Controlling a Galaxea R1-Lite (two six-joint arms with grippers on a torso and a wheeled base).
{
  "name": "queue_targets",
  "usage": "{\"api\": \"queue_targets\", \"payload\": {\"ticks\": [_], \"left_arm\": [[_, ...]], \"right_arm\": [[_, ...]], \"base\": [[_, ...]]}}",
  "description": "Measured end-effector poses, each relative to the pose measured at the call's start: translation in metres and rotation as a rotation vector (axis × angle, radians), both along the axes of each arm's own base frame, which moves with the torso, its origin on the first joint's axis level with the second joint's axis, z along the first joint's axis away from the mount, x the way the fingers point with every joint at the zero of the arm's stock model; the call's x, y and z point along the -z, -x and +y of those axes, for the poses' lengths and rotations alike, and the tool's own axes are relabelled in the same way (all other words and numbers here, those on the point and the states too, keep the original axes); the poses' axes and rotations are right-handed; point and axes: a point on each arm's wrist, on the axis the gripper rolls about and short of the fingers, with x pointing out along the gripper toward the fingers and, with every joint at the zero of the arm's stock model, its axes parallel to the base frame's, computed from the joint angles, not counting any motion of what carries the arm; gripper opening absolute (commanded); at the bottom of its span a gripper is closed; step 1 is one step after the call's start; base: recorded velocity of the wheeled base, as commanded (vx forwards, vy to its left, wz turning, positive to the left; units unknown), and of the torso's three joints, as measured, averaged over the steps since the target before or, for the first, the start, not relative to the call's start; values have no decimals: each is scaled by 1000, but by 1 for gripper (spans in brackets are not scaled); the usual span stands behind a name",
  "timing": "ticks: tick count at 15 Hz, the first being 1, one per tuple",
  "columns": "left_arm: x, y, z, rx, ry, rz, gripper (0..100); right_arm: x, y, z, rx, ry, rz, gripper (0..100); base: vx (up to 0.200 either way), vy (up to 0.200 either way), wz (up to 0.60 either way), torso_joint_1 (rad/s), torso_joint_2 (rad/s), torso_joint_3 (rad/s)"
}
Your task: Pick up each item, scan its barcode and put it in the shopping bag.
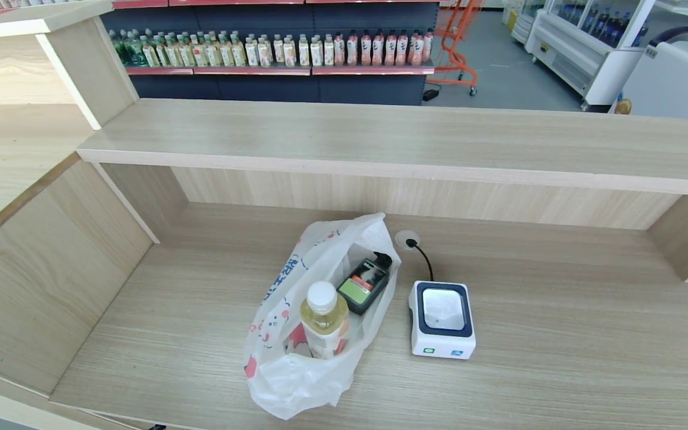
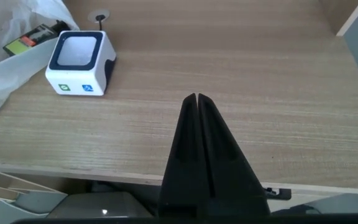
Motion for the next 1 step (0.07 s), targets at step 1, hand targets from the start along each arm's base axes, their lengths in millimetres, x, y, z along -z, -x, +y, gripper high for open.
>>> {"api": "queue_targets", "payload": {"ticks": [1], "left_arm": [[0, 0, 0, 2, 0, 0, 100]], "right_arm": [[0, 0, 0, 1, 0, 0, 0]], "base": [[0, 0, 0, 0, 0, 0]]}}
